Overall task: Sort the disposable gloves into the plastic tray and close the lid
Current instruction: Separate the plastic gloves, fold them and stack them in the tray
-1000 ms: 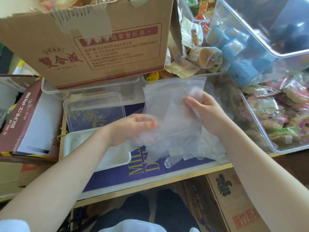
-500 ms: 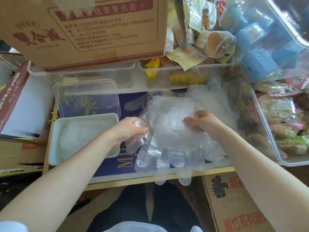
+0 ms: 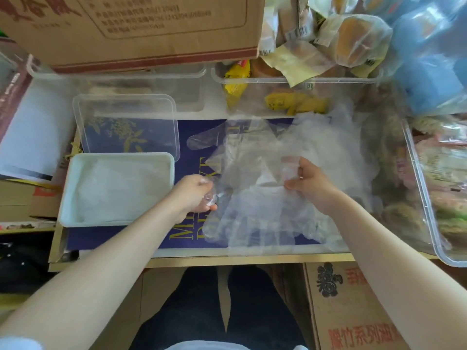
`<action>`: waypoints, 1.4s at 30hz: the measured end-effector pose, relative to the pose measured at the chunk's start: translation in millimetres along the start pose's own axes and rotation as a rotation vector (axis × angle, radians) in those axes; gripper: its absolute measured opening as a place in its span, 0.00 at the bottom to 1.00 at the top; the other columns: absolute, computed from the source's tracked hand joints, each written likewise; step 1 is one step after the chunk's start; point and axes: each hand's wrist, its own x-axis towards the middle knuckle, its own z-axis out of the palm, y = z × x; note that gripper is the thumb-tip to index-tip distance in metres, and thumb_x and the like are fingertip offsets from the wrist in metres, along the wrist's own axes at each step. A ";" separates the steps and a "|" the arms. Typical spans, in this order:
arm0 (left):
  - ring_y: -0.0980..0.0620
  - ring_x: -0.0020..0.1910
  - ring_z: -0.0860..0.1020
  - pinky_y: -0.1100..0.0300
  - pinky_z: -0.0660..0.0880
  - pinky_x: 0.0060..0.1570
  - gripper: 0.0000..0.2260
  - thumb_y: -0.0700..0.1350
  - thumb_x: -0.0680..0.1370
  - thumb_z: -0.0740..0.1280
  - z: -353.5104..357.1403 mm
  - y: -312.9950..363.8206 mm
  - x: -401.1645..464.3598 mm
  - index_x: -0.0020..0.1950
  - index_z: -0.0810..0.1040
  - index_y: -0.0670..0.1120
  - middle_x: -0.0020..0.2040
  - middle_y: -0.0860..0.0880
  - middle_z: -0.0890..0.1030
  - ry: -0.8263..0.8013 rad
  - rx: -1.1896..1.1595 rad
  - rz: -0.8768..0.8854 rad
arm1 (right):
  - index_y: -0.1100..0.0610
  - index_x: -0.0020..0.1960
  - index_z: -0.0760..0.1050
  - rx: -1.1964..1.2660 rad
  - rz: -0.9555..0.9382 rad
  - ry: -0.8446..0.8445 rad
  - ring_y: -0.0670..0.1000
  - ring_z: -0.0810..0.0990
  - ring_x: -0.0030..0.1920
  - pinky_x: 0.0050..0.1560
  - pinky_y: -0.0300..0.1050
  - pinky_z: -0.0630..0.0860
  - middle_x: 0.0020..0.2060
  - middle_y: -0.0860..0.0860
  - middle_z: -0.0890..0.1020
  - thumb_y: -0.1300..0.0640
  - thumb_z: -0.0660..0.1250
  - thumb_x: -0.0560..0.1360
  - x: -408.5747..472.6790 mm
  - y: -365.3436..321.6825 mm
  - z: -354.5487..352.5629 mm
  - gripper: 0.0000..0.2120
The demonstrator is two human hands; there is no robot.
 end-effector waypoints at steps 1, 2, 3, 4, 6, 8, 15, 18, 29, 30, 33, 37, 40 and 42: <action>0.51 0.30 0.76 0.67 0.74 0.25 0.10 0.36 0.80 0.55 1.0 -1.0 2.3 0.43 0.72 0.44 0.36 0.44 0.73 0.056 -0.014 0.032 | 0.48 0.65 0.67 -0.012 0.011 -0.031 0.53 0.80 0.41 0.35 0.41 0.79 0.50 0.54 0.76 0.70 0.67 0.72 -0.8 0.1 -1.9 0.27; 0.51 0.33 0.77 0.67 0.75 0.29 0.09 0.34 0.80 0.56 0.9 -2.7 4.6 0.48 0.73 0.44 0.38 0.45 0.75 0.091 0.006 0.080 | 0.47 0.67 0.65 -0.005 0.025 -0.052 0.53 0.81 0.43 0.36 0.43 0.80 0.49 0.53 0.77 0.67 0.69 0.72 -1.8 -0.1 -2.8 0.28; 0.52 0.35 0.78 0.65 0.75 0.34 0.11 0.32 0.79 0.57 0.6 -3.7 5.0 0.54 0.74 0.45 0.41 0.46 0.76 0.101 0.033 0.133 | 0.47 0.67 0.64 0.001 0.043 -0.056 0.54 0.82 0.44 0.38 0.46 0.81 0.49 0.53 0.78 0.64 0.70 0.72 -1.4 0.8 -3.1 0.28; 0.53 0.36 0.78 0.64 0.75 0.37 0.14 0.31 0.78 0.58 -0.4 -5.3 5.6 0.59 0.73 0.45 0.42 0.48 0.77 0.095 0.051 0.182 | 0.48 0.65 0.64 -0.002 0.061 -0.038 0.54 0.83 0.45 0.40 0.50 0.81 0.50 0.52 0.78 0.60 0.70 0.73 -1.0 0.9 -2.4 0.25; 0.57 0.38 0.77 0.70 0.74 0.37 0.20 0.29 0.75 0.61 -2.5 -6.4 3.4 0.61 0.73 0.48 0.45 0.51 0.77 0.085 0.095 0.246 | 0.51 0.61 0.66 -0.024 0.108 0.059 0.53 0.83 0.42 0.45 0.53 0.79 0.49 0.53 0.80 0.55 0.69 0.74 1.0 1.3 -0.7 0.19; 0.56 0.44 0.78 0.72 0.75 0.38 0.20 0.30 0.74 0.64 -2.8 -7.1 2.2 0.61 0.74 0.50 0.49 0.51 0.79 0.056 0.011 0.241 | 0.58 0.56 0.71 -0.030 0.124 0.147 0.53 0.82 0.38 0.43 0.51 0.79 0.45 0.56 0.81 0.57 0.70 0.74 4.2 4.4 -0.3 0.13; 0.54 0.33 0.78 0.64 0.74 0.33 0.10 0.52 0.80 0.61 0.4 2.7 4.5 0.48 0.77 0.46 0.39 0.49 0.81 0.032 -0.299 0.042 | 0.57 0.37 0.71 0.168 -0.093 0.114 0.44 0.74 0.24 0.23 0.33 0.66 0.33 0.53 0.80 0.69 0.67 0.73 -0.6 2.3 -4.6 0.10; 0.58 0.27 0.75 0.69 0.70 0.27 0.09 0.49 0.79 0.63 2.1 8.0 9.6 0.43 0.76 0.45 0.34 0.50 0.77 0.089 -0.166 0.068 | 0.58 0.39 0.74 0.186 -0.168 0.065 0.40 0.77 0.29 0.30 0.31 0.71 0.30 0.45 0.83 0.71 0.65 0.73 -3.7 -7.1 -8.2 0.10; 0.60 0.34 0.80 0.65 0.79 0.39 0.10 0.30 0.73 0.67 -0.3 8.6 23.9 0.49 0.76 0.43 0.43 0.46 0.80 0.190 -0.108 0.190 | 0.58 0.42 0.72 0.016 0.030 0.221 0.50 0.71 0.28 0.30 0.41 0.69 0.33 0.53 0.76 0.52 0.67 0.76 20.6 -16.6 -4.8 0.10; 0.55 0.41 0.81 0.60 0.79 0.45 0.12 0.31 0.73 0.68 -0.6 8.3 26.7 0.52 0.76 0.44 0.47 0.46 0.80 0.193 -0.114 0.172 | 0.58 0.42 0.73 0.014 0.044 0.222 0.48 0.71 0.26 0.27 0.38 0.69 0.32 0.52 0.77 0.53 0.67 0.76 22.2 -16.6 -3.2 0.10; 0.46 0.50 0.79 0.54 0.74 0.52 0.11 0.38 0.75 0.67 0.4 8.2 28.3 0.57 0.75 0.43 0.51 0.44 0.80 0.158 -0.364 0.065 | 0.55 0.38 0.72 0.008 0.081 0.227 0.45 0.69 0.20 0.20 0.34 0.64 0.28 0.50 0.75 0.57 0.67 0.75 25.8 -13.4 1.3 0.08; 0.47 0.48 0.79 0.59 0.72 0.43 0.12 0.48 0.79 0.62 2.9 -0.7 23.5 0.58 0.75 0.42 0.51 0.43 0.81 0.128 -0.424 -0.032 | 0.55 0.36 0.71 0.038 0.073 0.318 0.47 0.69 0.23 0.24 0.38 0.65 0.28 0.51 0.73 0.61 0.66 0.75 28.4 -1.6 4.1 0.10; 0.51 0.42 0.81 0.61 0.75 0.41 0.06 0.49 0.80 0.60 4.3 -11.2 15.4 0.50 0.72 0.47 0.45 0.46 0.82 0.111 -0.247 -0.002 | 0.56 0.37 0.71 0.067 0.049 0.385 0.49 0.69 0.27 0.26 0.39 0.66 0.29 0.51 0.72 0.62 0.64 0.75 27.6 4.2 3.1 0.08; 0.52 0.38 0.80 0.63 0.74 0.36 0.05 0.48 0.80 0.62 6.4 -15.4 10.4 0.47 0.73 0.48 0.43 0.47 0.82 0.108 -0.123 0.039 | 0.57 0.37 0.72 0.059 0.048 0.409 0.51 0.70 0.30 0.30 0.42 0.67 0.30 0.52 0.73 0.61 0.63 0.75 27.8 7.3 2.8 0.08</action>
